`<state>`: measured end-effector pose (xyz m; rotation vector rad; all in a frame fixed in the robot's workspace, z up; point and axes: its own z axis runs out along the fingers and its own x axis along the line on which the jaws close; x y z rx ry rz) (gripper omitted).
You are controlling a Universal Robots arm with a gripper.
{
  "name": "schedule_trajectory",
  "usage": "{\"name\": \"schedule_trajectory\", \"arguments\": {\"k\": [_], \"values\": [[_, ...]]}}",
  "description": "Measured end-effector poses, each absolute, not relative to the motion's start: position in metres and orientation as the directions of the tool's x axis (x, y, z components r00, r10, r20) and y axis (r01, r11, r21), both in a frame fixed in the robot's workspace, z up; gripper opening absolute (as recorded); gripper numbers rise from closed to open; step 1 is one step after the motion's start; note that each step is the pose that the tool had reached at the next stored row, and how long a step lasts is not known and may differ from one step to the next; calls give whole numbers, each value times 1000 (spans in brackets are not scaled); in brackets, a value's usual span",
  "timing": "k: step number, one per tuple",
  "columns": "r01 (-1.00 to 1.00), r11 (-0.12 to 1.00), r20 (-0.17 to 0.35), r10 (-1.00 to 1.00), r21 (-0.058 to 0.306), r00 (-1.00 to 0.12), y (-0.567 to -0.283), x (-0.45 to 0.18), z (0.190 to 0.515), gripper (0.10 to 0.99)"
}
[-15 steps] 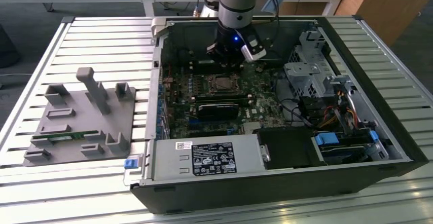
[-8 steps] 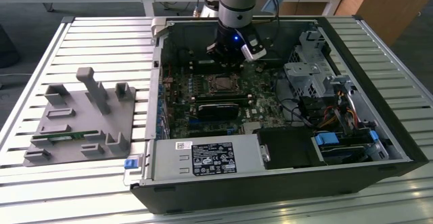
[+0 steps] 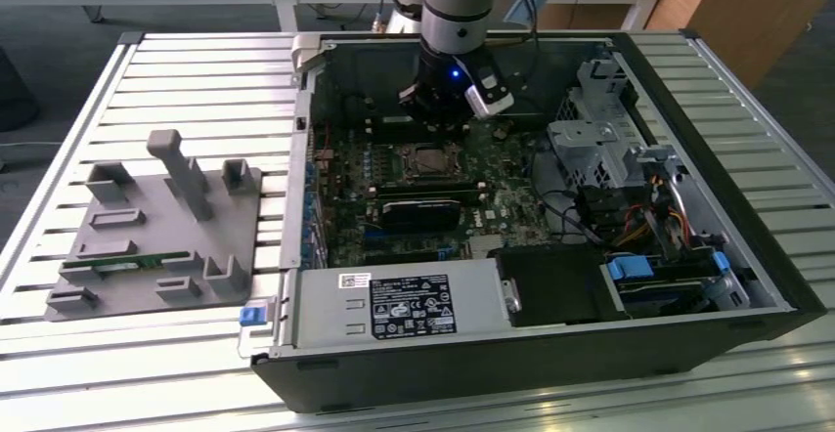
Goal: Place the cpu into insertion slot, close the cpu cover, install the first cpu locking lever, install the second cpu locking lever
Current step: 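Install the first cpu locking lever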
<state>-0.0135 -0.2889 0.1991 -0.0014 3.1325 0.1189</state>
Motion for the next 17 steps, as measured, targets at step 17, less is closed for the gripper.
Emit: {"name": "schedule_trajectory", "arguments": {"k": [17], "values": [[-1,1000,-7,-1,31,-1000,-286,-13,199,106]]}}
